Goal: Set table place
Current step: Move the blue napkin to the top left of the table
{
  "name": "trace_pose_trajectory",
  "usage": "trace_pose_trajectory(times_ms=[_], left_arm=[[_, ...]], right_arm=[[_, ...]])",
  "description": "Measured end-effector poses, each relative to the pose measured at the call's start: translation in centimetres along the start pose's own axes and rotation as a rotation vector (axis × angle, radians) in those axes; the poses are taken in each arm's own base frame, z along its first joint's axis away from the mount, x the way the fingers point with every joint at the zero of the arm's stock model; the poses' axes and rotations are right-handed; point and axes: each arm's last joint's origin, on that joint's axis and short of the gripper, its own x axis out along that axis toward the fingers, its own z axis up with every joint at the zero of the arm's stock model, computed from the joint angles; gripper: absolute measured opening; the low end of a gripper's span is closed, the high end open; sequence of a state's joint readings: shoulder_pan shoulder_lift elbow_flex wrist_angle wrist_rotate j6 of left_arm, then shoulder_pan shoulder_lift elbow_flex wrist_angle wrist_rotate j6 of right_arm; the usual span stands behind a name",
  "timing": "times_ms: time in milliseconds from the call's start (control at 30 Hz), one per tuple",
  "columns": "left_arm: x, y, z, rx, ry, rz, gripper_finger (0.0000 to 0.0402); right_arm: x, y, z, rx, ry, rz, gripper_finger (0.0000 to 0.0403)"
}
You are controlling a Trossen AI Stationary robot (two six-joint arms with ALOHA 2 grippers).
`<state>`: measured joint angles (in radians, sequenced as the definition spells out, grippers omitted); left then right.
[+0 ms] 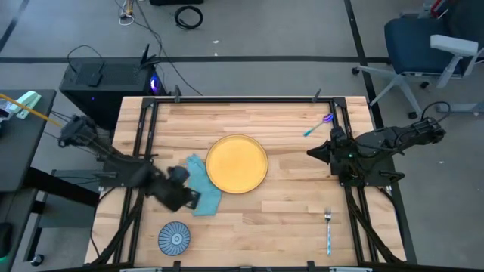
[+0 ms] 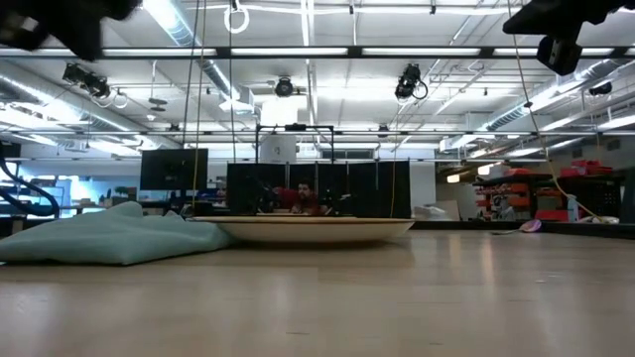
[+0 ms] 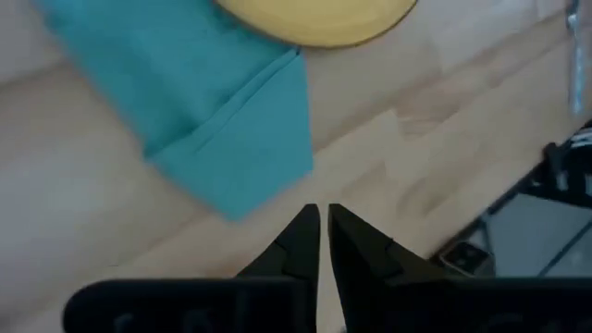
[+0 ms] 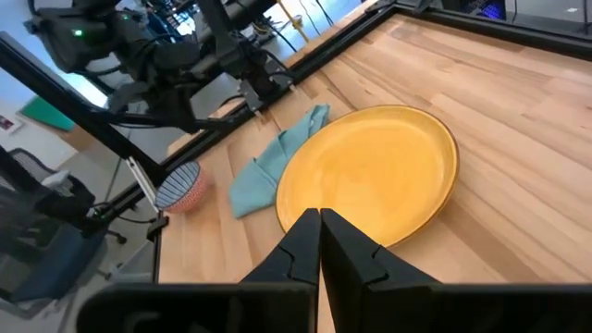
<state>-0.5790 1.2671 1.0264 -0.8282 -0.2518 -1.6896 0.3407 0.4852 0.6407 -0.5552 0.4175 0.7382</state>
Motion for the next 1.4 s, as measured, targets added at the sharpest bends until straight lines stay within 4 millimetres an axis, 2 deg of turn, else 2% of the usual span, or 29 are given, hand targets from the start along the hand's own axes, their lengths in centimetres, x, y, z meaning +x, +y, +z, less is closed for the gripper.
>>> trace_pose_trajectory(times_ms=[200,400,533,767,900,1033,1400], left_arm=[[4.9,-1.1,2.7,0.121,0.138,0.081,0.0041],[9.3,-1.3,4.3,0.146,0.231,0.132,0.0035],[11.7,-1.6,4.6,0.154,0.299,0.102,0.0036],[15.0,-0.4,4.1,0.134,0.407,0.215,0.0039],[16.2,0.2,4.0,0.129,0.417,0.265,0.0035],[16.4,0.6,4.4,0.107,0.424,0.303,0.0036],[15.3,3.9,8.5,0.025,0.349,0.597,0.0034]], right_arm=[[0.0,0.0,-0.1,-0.002,0.006,-0.003,0.0017],[0.0,-0.1,-0.2,-0.01,0.022,-0.009,0.0017],[0.0,-0.2,-0.3,-0.015,0.032,-0.018,0.0017],[0.0,-0.3,-0.3,-0.022,0.035,-0.021,0.0017],[0.0,-0.3,-0.3,-0.024,0.035,-0.021,0.0017],[0.0,-0.3,-0.3,-0.025,0.035,-0.021,0.0017],[0.0,-0.2,-0.4,-0.025,0.049,-0.006,0.0017]])
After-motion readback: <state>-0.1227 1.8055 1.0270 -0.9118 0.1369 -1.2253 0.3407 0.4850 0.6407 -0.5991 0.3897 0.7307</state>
